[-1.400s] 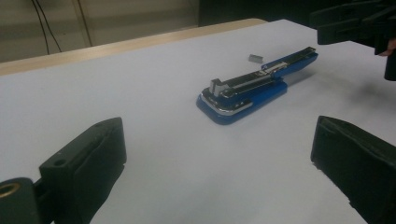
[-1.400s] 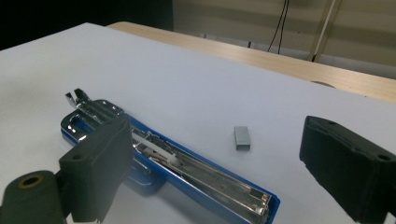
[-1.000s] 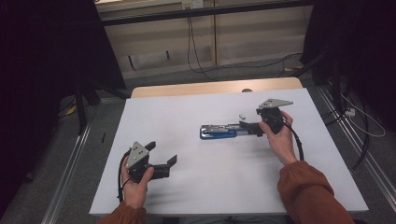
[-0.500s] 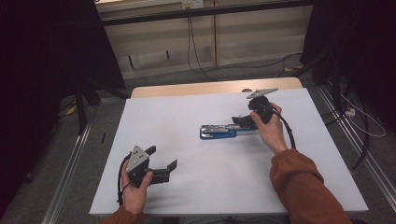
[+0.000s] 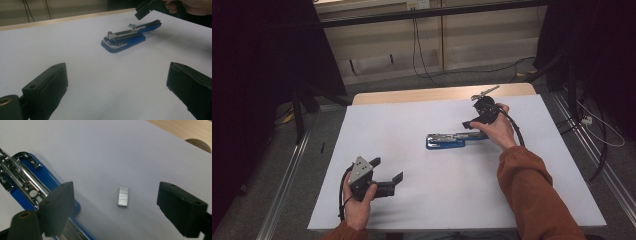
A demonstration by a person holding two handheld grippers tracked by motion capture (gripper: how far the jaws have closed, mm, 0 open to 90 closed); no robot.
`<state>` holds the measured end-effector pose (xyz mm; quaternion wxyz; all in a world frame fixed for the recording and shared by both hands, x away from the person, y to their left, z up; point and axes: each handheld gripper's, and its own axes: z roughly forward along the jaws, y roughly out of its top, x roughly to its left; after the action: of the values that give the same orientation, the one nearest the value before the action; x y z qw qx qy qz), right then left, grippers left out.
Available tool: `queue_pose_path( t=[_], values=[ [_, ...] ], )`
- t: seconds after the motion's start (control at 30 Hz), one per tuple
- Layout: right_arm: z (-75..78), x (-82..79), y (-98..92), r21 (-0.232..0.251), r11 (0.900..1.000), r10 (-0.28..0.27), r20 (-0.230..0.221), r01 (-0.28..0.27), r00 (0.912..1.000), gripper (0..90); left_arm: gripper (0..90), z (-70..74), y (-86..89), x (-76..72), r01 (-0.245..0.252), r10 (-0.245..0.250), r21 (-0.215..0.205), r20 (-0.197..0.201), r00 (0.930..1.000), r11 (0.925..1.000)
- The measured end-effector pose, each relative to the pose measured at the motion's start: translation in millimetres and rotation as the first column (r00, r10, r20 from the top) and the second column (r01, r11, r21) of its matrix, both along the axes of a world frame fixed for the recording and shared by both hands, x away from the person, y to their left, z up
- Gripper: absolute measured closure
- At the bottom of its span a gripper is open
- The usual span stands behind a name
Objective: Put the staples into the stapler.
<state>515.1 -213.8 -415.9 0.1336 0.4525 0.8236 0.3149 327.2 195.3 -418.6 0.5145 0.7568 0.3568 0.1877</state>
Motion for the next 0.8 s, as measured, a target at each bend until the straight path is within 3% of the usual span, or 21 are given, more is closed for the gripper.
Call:
queue_pose_path(
  t=[0.07,0.47,0.6,0.63,0.67,0.7,0.8],
  values=[
    [-2.1,6.2,-4.1,-0.011,1.0,0.005,-0.034,-0.005,0.9994,24.3,3.8,0.3,-0.7,-0.6,0.001,-0.001,-0.003,0.004,1.0,1.0],
    [-11.6,21.4,-7.5,-0.022,1.0,0.018,-0.1,-0.02,0.9948,42.8,3.9,0.0,0.2,0.5,-0.002,0.002,-0.001,0.008,1.0,1.0],
    [-16.2,24.8,-4.6,-0.016,0.999,0.04,-0.15,-0.043,0.9879,49.4,3.9,0.0,0.7,1.2,0.003,-0.003,-0.009,0.0,1.0,1.0],
    [-17.4,25.0,-2.9,-0.04,0.998,0.037,-0.152,-0.044,0.9876,53.9,4.1,0.0,0.9,1.4,0.0,0.0,-0.006,0.001,1.0,1.0],
    [-17.4,25.0,-2.9,-0.04,0.998,0.037,-0.152,-0.044,0.9876,53.9,4.1,-0.1,1.2,1.6,-0.001,0.001,-0.003,0.004,1.0,1.0],
    [-18.5,25.1,-2.2,-0.034,0.998,0.045,-0.163,-0.051,0.9856,60.4,4.1,-0.2,1.3,1.6,-0.002,0.002,-0.005,0.001,1.0,1.0],
    [-19.7,25.3,-1.2,-0.052,0.997,0.045,-0.168,-0.055,0.9848,62.5,4.1,-0.5,1.6,2.1,0.002,-0.002,-0.005,-0.002,1.0,1.0]
  ],
)
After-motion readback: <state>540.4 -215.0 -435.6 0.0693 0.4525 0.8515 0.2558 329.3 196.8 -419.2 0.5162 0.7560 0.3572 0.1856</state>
